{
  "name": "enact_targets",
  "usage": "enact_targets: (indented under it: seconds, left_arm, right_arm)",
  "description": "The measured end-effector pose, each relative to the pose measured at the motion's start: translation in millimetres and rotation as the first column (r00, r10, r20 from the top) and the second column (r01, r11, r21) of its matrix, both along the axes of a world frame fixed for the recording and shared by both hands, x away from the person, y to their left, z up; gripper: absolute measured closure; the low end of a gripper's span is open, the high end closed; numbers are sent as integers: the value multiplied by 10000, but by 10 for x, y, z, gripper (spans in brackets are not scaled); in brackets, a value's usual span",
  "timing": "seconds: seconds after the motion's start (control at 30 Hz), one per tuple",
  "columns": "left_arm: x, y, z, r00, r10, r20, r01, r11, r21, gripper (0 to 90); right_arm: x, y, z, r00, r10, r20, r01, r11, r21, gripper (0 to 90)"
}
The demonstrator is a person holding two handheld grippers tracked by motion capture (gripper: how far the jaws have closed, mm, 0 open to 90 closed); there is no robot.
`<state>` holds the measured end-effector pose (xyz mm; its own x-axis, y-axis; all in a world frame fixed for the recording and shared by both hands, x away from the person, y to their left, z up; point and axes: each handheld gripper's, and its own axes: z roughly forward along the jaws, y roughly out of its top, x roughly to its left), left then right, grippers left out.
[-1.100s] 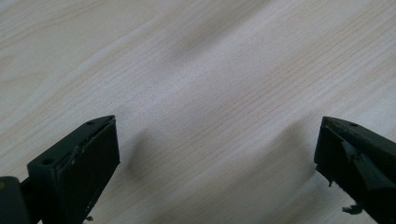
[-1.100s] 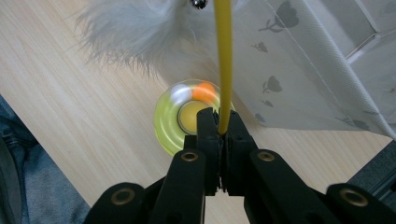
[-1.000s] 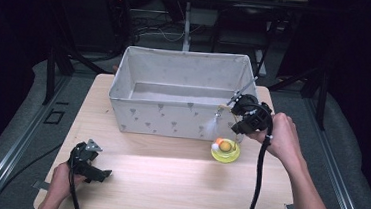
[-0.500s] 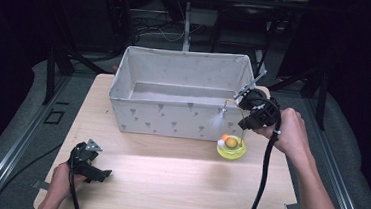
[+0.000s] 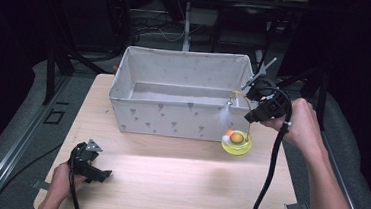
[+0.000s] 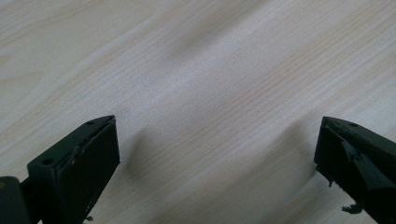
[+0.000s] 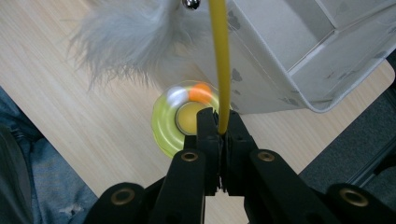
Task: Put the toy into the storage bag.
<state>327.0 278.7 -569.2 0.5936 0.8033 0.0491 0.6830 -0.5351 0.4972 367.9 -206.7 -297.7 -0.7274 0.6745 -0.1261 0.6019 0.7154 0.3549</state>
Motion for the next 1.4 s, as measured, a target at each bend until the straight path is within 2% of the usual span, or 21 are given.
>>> enact_targets:
  seconds: [0.7, 1.4]
  left_arm:
    - [1, 6, 1, 10000, 37, -10, -37, 10000, -54, 2]
    - [4, 4, 2, 10000, -29, -79, 28, 10000, -44, 2]
  right_arm:
    - [27, 1, 388, 9999, 89, 88, -89, 10000, -20, 884]
    - [106, -26, 776, 9988, -62, 475, 62, 10000, -16, 884]
